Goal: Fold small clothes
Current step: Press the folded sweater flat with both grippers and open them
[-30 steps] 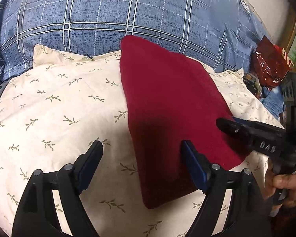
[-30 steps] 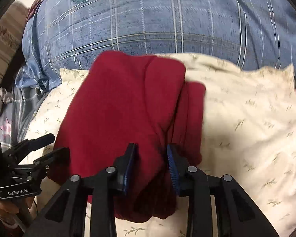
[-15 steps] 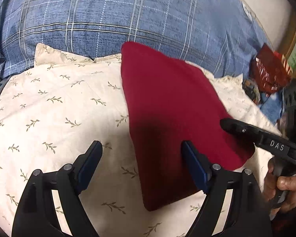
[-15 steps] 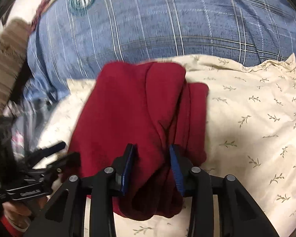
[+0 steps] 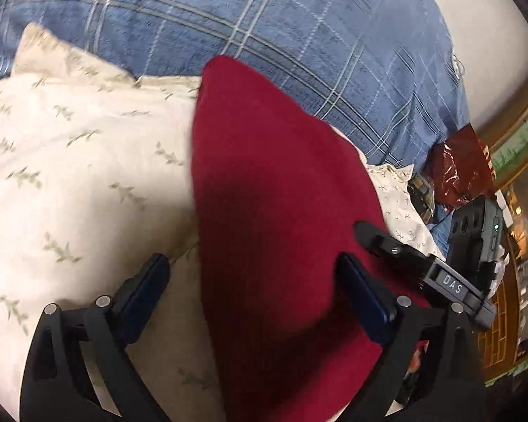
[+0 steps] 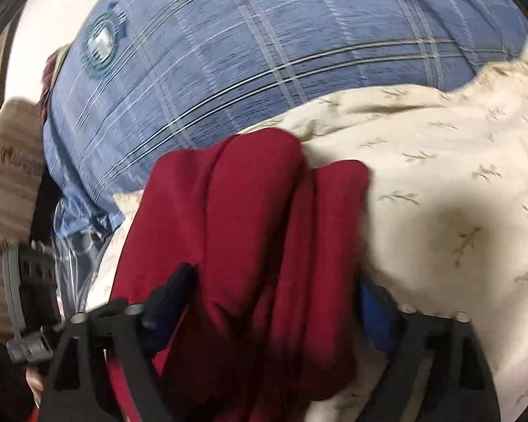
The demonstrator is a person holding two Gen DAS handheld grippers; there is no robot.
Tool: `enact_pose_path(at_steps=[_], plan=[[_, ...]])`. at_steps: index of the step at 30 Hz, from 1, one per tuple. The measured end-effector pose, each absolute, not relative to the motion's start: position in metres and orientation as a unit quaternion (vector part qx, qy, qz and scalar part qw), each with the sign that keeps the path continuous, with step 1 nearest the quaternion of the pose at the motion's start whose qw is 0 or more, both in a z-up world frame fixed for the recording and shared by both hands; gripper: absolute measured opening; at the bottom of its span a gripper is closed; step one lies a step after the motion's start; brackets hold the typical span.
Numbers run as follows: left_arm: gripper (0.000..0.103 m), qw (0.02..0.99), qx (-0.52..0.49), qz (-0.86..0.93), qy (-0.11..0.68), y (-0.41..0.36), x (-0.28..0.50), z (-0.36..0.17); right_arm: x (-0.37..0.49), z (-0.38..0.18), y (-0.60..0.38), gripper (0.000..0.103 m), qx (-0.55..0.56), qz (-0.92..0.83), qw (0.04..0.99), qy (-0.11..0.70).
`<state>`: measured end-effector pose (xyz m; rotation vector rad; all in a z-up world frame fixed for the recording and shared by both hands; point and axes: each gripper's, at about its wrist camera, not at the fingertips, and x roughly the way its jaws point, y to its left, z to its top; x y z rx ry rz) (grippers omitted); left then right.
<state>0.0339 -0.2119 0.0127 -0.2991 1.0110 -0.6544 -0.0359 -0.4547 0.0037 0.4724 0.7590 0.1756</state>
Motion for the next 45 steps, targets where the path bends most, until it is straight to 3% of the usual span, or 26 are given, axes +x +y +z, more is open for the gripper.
enact_pose_path(at_steps=[1,3,5,7,12,16,19,23,27,28,29,30,39,45], plan=[[0.072,0.809,-0.138,-0.318,0.474,-0.215,0.034,0.014,-0.036,0.006,-0.452,0.059,0.233,0.095,0.896,0.366],[0.062,0.811,-0.128,-0.32,0.472,-0.217,0.03,0.023,-0.04,0.014,-0.447,0.048,0.222,0.088,0.9,0.365],[0.055,0.814,-0.112,-0.324,0.469,-0.212,0.023,0.034,-0.047,0.022,-0.444,0.038,0.22,0.089,0.903,0.359],[0.055,0.815,-0.111,-0.323,0.468,-0.201,0.013,0.047,-0.057,0.035,-0.439,0.036,0.228,0.111,0.903,0.347],[0.056,0.832,-0.09,-0.297,0.459,-0.159,-0.03,0.068,-0.085,0.049,-0.407,0.035,0.218,0.157,0.895,0.355],[0.056,0.836,-0.057,-0.256,0.481,-0.147,-0.049,0.047,-0.087,0.026,-0.376,0.049,0.175,0.142,0.881,0.416],[0.061,0.853,-0.046,-0.234,0.464,-0.14,-0.058,0.048,-0.101,0.038,-0.375,0.052,0.171,0.121,0.893,0.399],[0.079,0.882,-0.054,-0.203,0.422,-0.135,-0.056,0.062,-0.111,0.071,-0.372,0.053,0.148,0.102,0.921,0.345],[0.08,0.881,-0.059,-0.199,0.425,-0.139,-0.047,0.048,-0.07,0.066,-0.353,0.051,0.131,0.09,0.914,0.372],[0.08,0.88,-0.055,-0.197,0.429,-0.14,-0.046,0.043,-0.059,0.059,-0.349,0.04,0.13,0.091,0.909,0.386],[0.08,0.878,-0.05,-0.196,0.434,-0.142,-0.045,0.038,-0.052,0.052,-0.347,0.015,0.127,0.091,0.904,0.398],[0.08,0.877,-0.049,-0.198,0.436,-0.143,-0.045,0.036,-0.05,0.047,-0.347,0.01,0.121,0.085,0.903,0.403],[0.085,0.886,-0.031,-0.193,0.42,-0.151,-0.05,0.034,-0.067,0.033,-0.355,0.009,0.083,0.049,0.916,0.389],[0.085,0.889,-0.028,-0.187,0.417,-0.151,-0.051,0.035,-0.102,0.066,-0.342,0.025,0.072,0.058,0.93,0.357]])
